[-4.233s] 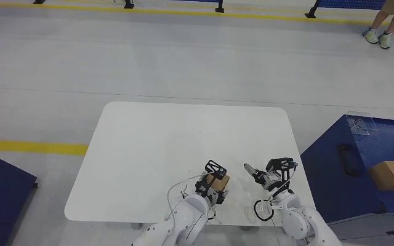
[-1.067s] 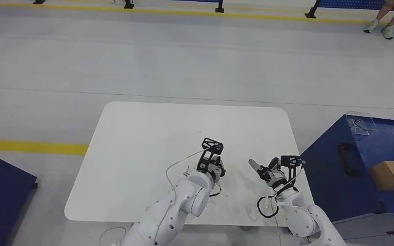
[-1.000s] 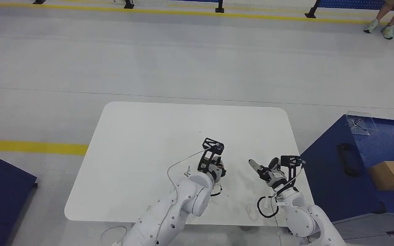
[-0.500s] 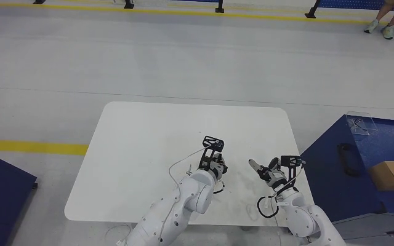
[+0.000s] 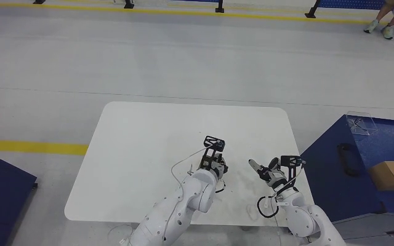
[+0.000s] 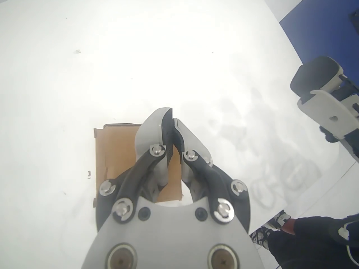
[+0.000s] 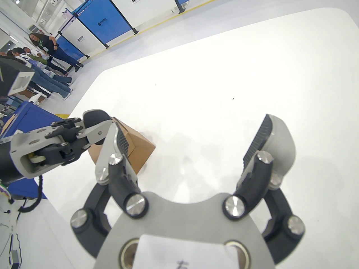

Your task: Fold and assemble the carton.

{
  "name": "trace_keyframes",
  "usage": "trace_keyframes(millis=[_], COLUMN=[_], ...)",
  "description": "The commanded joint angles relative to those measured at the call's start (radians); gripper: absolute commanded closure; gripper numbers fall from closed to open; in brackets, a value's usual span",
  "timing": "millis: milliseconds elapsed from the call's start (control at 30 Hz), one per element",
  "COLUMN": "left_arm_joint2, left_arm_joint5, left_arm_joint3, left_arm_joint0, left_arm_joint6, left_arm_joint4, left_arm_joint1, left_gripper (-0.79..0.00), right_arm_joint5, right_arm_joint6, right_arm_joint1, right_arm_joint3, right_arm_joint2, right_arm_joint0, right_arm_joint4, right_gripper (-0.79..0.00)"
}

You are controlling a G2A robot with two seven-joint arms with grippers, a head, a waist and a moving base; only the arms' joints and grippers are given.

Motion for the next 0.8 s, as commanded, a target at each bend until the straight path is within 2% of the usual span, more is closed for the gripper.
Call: trace_keyframes(millis=[0, 167, 267, 433, 600, 633, 667, 700, 767], left_arm_joint2=[-0.002, 0.004, 0.012, -0.017, -0.071, -0.084, -0.088, -0.083, -0.089], left_arm_joint5=[0.000, 0.000, 0.011, 0.035, 0.027, 0.025, 0.024, 0.025, 0.024], left_arm_joint3=[0.007, 0.060, 0.054, -0.078, -0.268, -0.306, -0.319, -0.300, -0.325], left_arm_joint0=[0.004, -0.007, -0.006, 0.053, 0.174, 0.203, 0.213, 0.198, 0.217], left_arm_joint6=[-0.011, -0.026, -0.003, 0.059, 0.106, 0.119, 0.124, 0.118, 0.125], left_arm_joint4=[0.011, 0.016, 0.021, 0.058, 0.146, 0.159, 0.163, 0.157, 0.165], left_arm_joint1=[0.000, -0.011, -0.019, -0.012, 0.017, 0.023, 0.025, 0.022, 0.025], left_gripper=[0.000, 0.000, 0.000, 0.000, 0.000, -0.058, -0.702, -0.002, -0.014], right_arm_joint5=[0.000, 0.000, 0.000, 0.000, 0.000, 0.000, 0.000, 0.000, 0.000], right_arm_joint6=[0.000, 0.000, 0.000, 0.000, 0.000, 0.000, 0.000, 0.000, 0.000], right_arm_joint1=[0.000, 0.000, 0.000, 0.000, 0.000, 0.000, 0.000, 0.000, 0.000], right_arm_joint3=[0.000, 0.000, 0.000, 0.000, 0.000, 0.000, 0.000, 0.000, 0.000], right_arm_joint2=[0.000, 0.000, 0.000, 0.000, 0.000, 0.000, 0.000, 0.000, 0.000], right_arm_joint0=[0.000, 0.000, 0.000, 0.000, 0.000, 0.000, 0.000, 0.000, 0.000], right_arm_joint4=[0.000, 0.000, 0.000, 0.000, 0.000, 0.000, 0.000, 0.000, 0.000], right_gripper=[-0.785, -0.785, -0.785, -0.785, -0.785, -0.785, -0.785, -0.785, -0.784])
